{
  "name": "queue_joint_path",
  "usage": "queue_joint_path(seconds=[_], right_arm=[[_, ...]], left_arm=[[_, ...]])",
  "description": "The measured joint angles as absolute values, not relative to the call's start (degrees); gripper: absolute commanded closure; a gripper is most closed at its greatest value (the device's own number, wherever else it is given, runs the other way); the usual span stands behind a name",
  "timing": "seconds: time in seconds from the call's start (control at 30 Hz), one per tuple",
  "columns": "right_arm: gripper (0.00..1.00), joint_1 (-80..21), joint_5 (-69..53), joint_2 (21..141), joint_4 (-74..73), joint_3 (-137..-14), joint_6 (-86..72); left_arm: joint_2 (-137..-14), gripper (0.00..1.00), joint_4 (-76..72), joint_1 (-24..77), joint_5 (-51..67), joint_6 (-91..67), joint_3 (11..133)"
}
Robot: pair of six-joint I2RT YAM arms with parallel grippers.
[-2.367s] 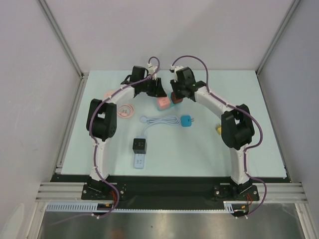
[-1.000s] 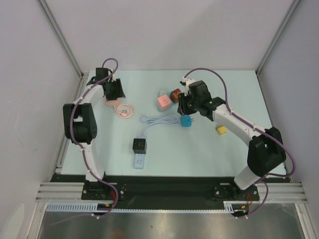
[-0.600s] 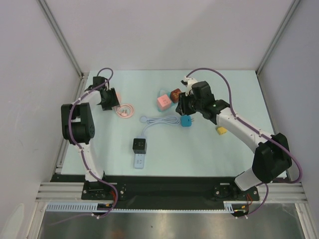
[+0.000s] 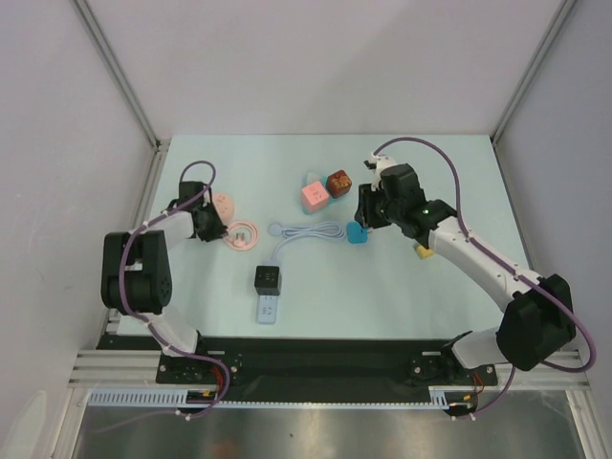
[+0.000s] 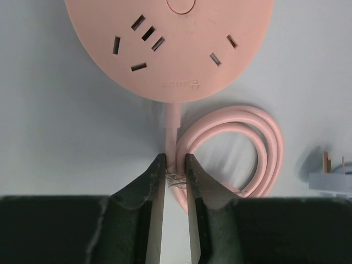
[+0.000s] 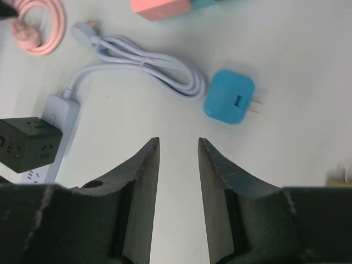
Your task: Insert the plug
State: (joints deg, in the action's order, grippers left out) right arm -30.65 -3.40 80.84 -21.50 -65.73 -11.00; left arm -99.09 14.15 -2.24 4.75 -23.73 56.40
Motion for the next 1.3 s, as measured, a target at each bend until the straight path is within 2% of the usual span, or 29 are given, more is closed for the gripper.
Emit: queue_joint_path(seconds=[0.1, 0.17, 0.2, 0.23, 0.27, 0.5, 0.6, 0.73, 1.0, 1.3], right_arm=[[0.61, -29.36, -0.56, 79.15, -23.27, -64.2, -12.16], [0.6, -28.14, 1.98, 78.43, -25.56, -63.07, -13.69], [0.56, -27.44, 3.16, 78.3, -26.57, -62.48, -14.59], [0.51, -26.79, 4.43, 78.3, -27.77, -61.8, -15.38], [0.47, -26.04, 5.78, 78.3, -28.97, -60.95, -15.97], [0.23, -17.91, 8.47, 78.17, -35.66, -54.89, -13.26], [0.19, -16.1, 8.73, 78.19, -36.45, -54.81, -8.91], [0.18, -14.37, 8.03, 80.51, -35.64, -54.81, -3.07], [0.19, -6.2, 3.4, 92.6, -33.98, -56.38, 3.42], [0.24, -5.91, -0.91, 98.98, -33.17, -62.94, 8.49]], left_arm=[[-95.98, 0.67, 13.54, -1.13, 5.19, -25.45, 52.69], [-94.0, 0.52, 13.32, -0.34, 6.09, -26.65, 50.7], [-93.1, 0.44, 13.45, 0.14, 6.42, -27.27, 50.11], [-92.36, 0.3, 13.61, 0.49, 6.46, -27.53, 49.95], [-91.39, 0.28, 13.78, 0.89, 6.66, -27.77, 49.98], [-87.72, 0.25, 18.37, 1.5, 8.51, -26.68, 58.96], [-85.65, 0.26, 18.37, 1.93, 12.82, -25.15, 62.15], [-82.17, 0.28, 18.59, 6.52, 18.02, -22.83, 64.34], [-77.19, 0.3, 19.75, 18.33, 25.19, -20.95, 64.45], [-72.47, 0.3, 19.64, 19.49, 26.35, -20.47, 62.5]])
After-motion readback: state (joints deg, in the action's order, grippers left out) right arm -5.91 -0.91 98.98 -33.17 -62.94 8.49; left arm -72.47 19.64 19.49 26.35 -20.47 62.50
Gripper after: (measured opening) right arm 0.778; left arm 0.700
